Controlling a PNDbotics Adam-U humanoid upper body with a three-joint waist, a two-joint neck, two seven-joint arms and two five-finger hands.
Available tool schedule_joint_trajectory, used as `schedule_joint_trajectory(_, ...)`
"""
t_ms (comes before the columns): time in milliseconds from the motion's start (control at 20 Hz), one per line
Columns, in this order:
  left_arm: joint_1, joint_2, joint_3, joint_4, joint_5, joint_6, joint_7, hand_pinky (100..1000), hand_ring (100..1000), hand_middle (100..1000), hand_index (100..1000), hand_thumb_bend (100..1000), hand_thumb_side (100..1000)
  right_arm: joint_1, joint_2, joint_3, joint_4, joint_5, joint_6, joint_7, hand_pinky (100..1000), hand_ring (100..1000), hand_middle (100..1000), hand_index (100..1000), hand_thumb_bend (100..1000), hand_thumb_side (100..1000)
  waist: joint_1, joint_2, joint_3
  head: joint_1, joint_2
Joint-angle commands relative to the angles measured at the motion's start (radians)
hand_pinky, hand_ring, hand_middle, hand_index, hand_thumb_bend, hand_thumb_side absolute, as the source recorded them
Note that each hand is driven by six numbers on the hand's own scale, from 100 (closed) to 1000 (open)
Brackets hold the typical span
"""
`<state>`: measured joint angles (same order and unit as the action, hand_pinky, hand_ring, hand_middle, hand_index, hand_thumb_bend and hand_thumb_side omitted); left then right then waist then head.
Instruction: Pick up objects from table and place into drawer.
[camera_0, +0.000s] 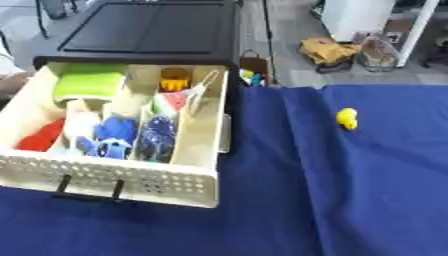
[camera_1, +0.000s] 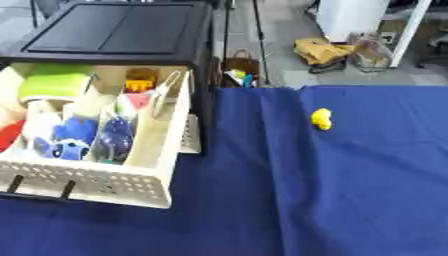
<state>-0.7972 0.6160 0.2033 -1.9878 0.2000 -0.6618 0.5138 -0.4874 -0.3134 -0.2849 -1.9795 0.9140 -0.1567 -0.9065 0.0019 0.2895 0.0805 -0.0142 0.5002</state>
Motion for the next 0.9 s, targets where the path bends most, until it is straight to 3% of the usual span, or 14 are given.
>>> schedule_joint_trajectory(50,-0.017,0.027,0.014,-0.012,0.013,-0.138,0.126,301,457,469,659,293,1000,-0.009,-0.029,-0.009,-0.021,0.002,0.007,0.000,675,735,595,736,100,858,0.000,-0.023,0.000,-0.003,0.007)
schedule_joint_trajectory(400,-0.021,0.030,0.013,-0.012,0.024,-0.141,0.116,302,457,472,659,294,1000,-0.020,-0.088,-0.001,-0.021,0.003,0.041,0.000,674,736,598,739,100,886,-0.006,-0.022,0.006,-0.017,0.014)
schedule_joint_trajectory(700,-0.021,0.029,0.009,-0.012,0.033,-0.138,0.109,305,459,475,660,295,1000,-0.055,-0.210,0.045,-0.008,-0.065,0.119,0.044,707,764,589,757,100,1000,-0.010,-0.028,0.020,-0.040,0.026)
schedule_joint_trajectory(800,-0.020,0.030,0.007,-0.012,0.036,-0.137,0.105,305,459,476,660,296,1000,-0.078,-0.253,0.059,0.026,-0.091,0.145,0.070,723,778,590,769,100,1000,-0.011,-0.031,0.023,-0.046,0.032)
schedule_joint_trajectory(900,-0.018,0.031,0.004,-0.012,0.038,-0.136,0.102,306,460,477,661,297,1000,-0.101,-0.295,0.090,0.066,-0.114,0.171,0.095,739,794,601,793,199,1000,-0.014,-0.035,0.023,-0.053,0.041)
